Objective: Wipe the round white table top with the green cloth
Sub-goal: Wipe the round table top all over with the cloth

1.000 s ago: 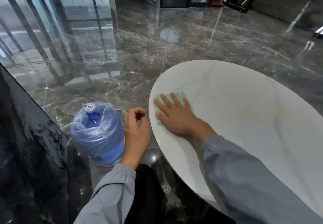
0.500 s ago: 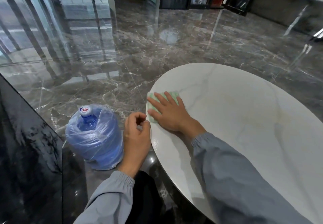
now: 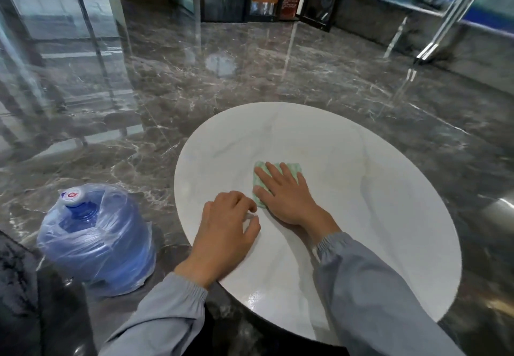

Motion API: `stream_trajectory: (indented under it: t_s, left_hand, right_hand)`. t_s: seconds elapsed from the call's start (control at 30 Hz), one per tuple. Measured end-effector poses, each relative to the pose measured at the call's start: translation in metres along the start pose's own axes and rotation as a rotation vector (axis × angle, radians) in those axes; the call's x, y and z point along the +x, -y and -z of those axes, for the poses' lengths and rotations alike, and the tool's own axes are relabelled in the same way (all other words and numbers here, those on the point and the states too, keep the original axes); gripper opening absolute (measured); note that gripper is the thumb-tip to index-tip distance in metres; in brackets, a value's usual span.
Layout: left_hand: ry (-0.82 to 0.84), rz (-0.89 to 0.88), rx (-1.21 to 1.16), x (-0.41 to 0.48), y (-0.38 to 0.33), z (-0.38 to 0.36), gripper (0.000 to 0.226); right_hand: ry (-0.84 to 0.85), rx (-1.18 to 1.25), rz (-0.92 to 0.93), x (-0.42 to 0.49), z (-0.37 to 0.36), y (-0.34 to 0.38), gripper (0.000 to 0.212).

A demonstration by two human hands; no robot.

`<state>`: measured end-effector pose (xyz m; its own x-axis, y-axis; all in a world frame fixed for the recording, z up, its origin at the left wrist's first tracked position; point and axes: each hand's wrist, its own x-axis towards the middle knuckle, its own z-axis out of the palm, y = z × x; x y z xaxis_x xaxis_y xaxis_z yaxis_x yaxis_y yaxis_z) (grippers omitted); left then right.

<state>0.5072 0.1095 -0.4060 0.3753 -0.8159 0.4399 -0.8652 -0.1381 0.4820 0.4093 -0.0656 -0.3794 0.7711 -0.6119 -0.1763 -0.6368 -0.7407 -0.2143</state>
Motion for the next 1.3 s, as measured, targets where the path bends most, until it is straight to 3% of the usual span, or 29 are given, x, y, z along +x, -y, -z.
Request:
stream_trajectory:
  t_s: [0.1, 0.23, 0.37, 0.57, 0.67, 0.77, 0.9, 1.0, 1.3]
  left_hand:
    - [0.054, -0.069, 0.092, -0.004, -0.003, -0.002, 0.017]
    - [0.063, -0.032, 0.046, -0.005, -0.001, 0.002, 0.009]
    - [0.046, -0.031, 0.042, -0.006, -0.002, 0.001, 0.011]
    - [0.048, -0.028, 0.057, -0.007, -0.001, 0.001, 0.015]
    - [0.041, -0.04, 0.07, -0.007, -0.002, 0.001, 0.016]
    - [0.055, -0.055, 0.082, -0.007, -0.001, -0.001, 0.018]
    - [0.089, -0.058, 0.114, -0.006, 0.0, -0.001, 0.021]
    - [0.107, -0.065, 0.14, -0.004, -0.003, -0.002, 0.022]
    - [0.143, -0.063, 0.178, -0.004, -0.004, 0.0, 0.029]
  right_hand:
    - [0.002, 0.01, -0.055, -0.023, 0.001, -0.038, 0.061]
    - [-0.018, 0.001, -0.26, -0.034, 0.014, -0.104, 0.061]
    - [0.018, 0.039, -0.381, -0.016, 0.021, -0.098, 0.06]
    - [0.069, -0.018, -0.027, 0.028, 0.003, 0.017, 0.06]
    - [0.064, -0.015, 0.072, 0.026, 0.002, 0.025, 0.06]
    - [0.022, 0.011, 0.017, 0.018, 0.009, -0.014, 0.061]
    - [-0.035, 0.042, -0.233, -0.006, 0.018, -0.092, 0.061]
    - [-0.016, 0.055, -0.357, -0.013, 0.021, -0.109, 0.062]
    - [0.025, 0.011, 0.008, -0.051, -0.007, -0.034, 0.06]
